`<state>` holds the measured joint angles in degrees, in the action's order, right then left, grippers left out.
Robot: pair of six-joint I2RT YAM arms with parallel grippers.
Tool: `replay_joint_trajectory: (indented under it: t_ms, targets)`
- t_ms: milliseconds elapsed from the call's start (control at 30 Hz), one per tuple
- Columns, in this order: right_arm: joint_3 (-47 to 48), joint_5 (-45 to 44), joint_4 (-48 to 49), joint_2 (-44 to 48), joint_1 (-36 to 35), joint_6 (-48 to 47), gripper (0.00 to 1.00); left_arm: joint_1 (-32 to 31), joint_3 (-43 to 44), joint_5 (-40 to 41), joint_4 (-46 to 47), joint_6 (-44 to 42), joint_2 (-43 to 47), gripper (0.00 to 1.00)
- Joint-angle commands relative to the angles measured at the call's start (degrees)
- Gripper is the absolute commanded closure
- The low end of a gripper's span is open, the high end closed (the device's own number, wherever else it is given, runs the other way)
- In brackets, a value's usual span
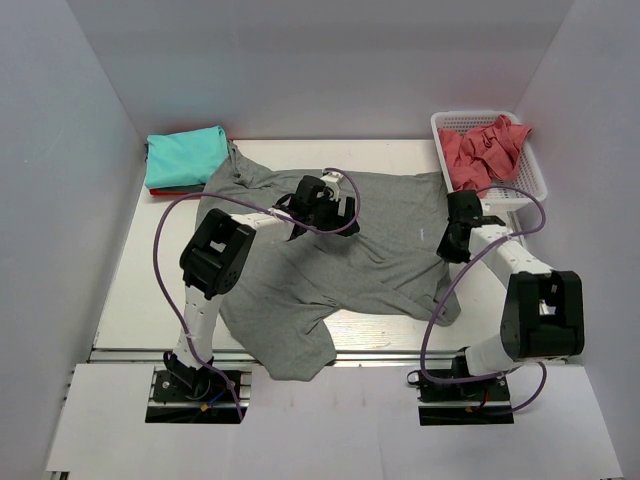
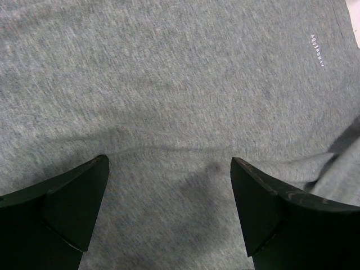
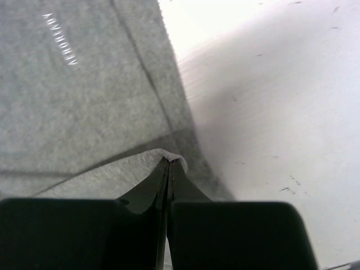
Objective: Fold and stack the t-shirts
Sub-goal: Flatten out the tshirt
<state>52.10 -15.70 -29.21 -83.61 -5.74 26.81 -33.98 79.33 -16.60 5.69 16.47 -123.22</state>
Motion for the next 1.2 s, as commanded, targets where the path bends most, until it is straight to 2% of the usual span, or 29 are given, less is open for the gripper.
replay_joint_trajectory:
  t_ms: [0, 133, 267, 300, 333, 400, 467, 500, 600, 700, 900, 1000, 1033, 1133, 1167]
  targets:
    - [2.4, -4.9, -0.4, -1.5, 0.6, -0.9, 1.0, -0.4, -2.7, 0.3, -8.1, 0.0, -1.1, 0.0]
    - [6.6, -7.9, -3.8, -3.7, 0.8, -1.2, 1.0, -0.4, -3.2, -0.8, -7.5, 0.0, -0.5, 0.0]
    - [5.2, -3.6, -5.1, -1.1, 0.6, -2.1, 0.76, -0.4, -3.2, -2.0, -6.4, 0.0, -0.5, 0.0]
    - [4.7, -0.9, -5.5, -0.2, 0.6, -2.4, 0.57, -0.4, -3.2, -2.0, -6.4, 0.0, -0.5, 0.0]
    - [2.9, 0.1, -5.9, 0.7, 0.6, -2.9, 0.5, -0.4, -3.2, -2.6, -6.4, 0.0, -0.5, 0.0]
    - [0.9, 4.0, -7.3, 4.8, 0.6, -3.5, 0.38, -0.4, -3.2, -2.6, -5.9, 0.0, -0.5, 0.0]
    - [-1.3, 5.7, -9.5, 8.6, 0.6, -3.3, 0.38, -0.4, -3.8, -3.2, -5.9, 0.0, -0.5, 0.0]
    - [-2.7, 7.5, -10.6, 9.6, 0.6, -3.4, 0.45, -0.4, -3.8, -3.2, -5.9, 0.0, 0.0, 0.0]
    - [-6.2, 13.4, -12.5, 13.5, 0.7, -3.1, 0.46, -0.4, -4.4, -3.2, -5.3, 0.0, 0.6, 0.0]
    - [-9.5, 14.5, -11.8, 14.9, 0.6, -1.9, 0.5, -0.4, -5.6, -3.2, -4.6, 0.0, 1.2, 0.0]
    - [-13.2, 14.6, -6.0, 11.0, 0.6, -0.7, 0.53, -0.4, -6.7, -3.2, -4.1, 0.0, 1.8, 0.0]
    - [-14.2, 15.1, -1.6, 8.8, 0.6, -0.7, 0.57, -0.4, -7.8, -2.6, -3.6, 0.0, 2.5, 0.0]
    - [-14.3, 17.4, -1.2, 8.5, 0.6, -0.6, 0.69, -0.4, -7.8, -2.6, -3.6, 0.0, 2.5, 0.0]
    - [-14.6, 16.4, -1.6, 7.8, 0.6, -0.2, 1.0, -0.4, -7.8, -2.6, -3.6, 0.0, 3.0, 0.0]
    - [-14.4, 16.1, -2.3, 7.9, 0.6, -0.3, 1.0, -0.4, -8.4, -2.6, -2.9, 0.0, 3.7, 0.0]
